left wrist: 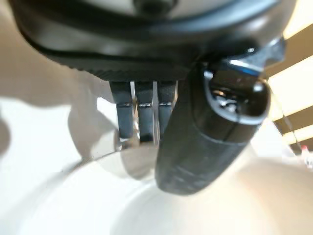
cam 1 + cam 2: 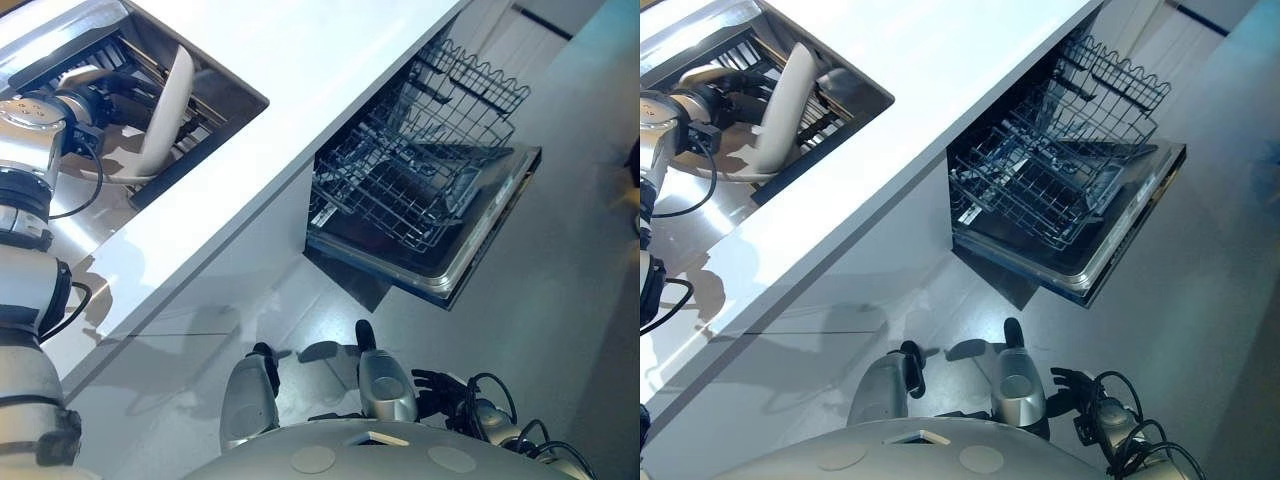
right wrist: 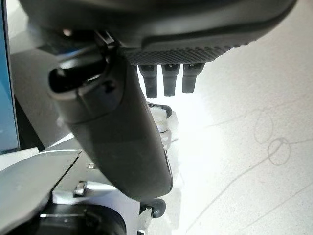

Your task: Pick up plates and place into dishwasher.

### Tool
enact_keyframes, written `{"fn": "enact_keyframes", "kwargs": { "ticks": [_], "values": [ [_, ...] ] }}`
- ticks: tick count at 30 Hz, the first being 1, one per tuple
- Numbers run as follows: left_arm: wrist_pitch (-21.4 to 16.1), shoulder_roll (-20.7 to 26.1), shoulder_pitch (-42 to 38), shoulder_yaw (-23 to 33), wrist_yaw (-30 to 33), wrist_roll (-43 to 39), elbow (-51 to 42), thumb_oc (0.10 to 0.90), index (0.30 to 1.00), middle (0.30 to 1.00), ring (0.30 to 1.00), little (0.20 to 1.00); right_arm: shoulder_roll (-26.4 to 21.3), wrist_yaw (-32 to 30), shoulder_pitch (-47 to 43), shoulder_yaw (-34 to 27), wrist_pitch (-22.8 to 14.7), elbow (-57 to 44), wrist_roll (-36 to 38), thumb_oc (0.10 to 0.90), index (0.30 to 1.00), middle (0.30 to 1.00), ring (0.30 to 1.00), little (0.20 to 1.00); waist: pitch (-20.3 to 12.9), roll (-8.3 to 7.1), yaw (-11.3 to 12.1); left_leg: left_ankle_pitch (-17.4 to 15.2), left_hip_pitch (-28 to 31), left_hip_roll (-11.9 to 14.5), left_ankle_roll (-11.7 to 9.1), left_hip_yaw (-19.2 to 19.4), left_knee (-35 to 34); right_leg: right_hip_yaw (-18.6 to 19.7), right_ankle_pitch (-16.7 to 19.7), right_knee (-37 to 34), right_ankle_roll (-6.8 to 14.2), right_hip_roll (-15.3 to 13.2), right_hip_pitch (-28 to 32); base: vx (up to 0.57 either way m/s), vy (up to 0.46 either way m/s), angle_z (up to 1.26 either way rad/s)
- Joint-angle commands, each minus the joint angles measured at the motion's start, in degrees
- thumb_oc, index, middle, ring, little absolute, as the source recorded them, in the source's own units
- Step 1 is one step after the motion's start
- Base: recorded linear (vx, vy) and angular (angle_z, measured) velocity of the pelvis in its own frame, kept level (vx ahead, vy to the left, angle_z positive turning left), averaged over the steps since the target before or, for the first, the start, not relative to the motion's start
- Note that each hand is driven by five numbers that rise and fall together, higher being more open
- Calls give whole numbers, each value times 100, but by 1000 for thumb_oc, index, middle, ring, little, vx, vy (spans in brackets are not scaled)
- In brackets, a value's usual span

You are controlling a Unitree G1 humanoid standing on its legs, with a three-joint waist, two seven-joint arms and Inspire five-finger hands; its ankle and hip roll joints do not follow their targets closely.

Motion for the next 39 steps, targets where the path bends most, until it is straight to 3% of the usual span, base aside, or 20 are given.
{"fn": "enact_keyframes", "kwargs": {
  "ticks": [1,16,27,39],
  "values": [
    [-257,272,-476,-73,-315,-586,-229,100,300,300,300,200,-536,-19,-11,-135,-107,12,-64,800,900,900,900,900,-184,298,-130,679,1416,-806,549,519,-2721,-42,206,91,231,672,-253,-49,13,-2],
    [-655,415,-606,231,-225,-592,160,100,300,300,300,200,-459,11,80,-139,-217,109,-90,800,900,900,900,900,-502,288,-107,717,1687,-822,508,490,-2964,-151,176,-79,230,704,-45,-20,-11,-1],
    [-1569,345,-362,947,1850,-779,42,100,300,300,300,200,-341,69,156,83,-220,125,-94,800,900,900,900,900,-733,237,-76,684,1884,-825,493,426,-3038,-168,110,-161,167,754,156,10,-46,-2],
    [-1588,126,99,1171,2084,-733,-497,100,300,300,300,200,-309,125,158,42,-165,92,-193,800,900,900,900,900,-920,292,-63,662,2042,-805,460,465,-3106,-188,48,-243,118,785,313,-15,-39,-3]
  ]
}}
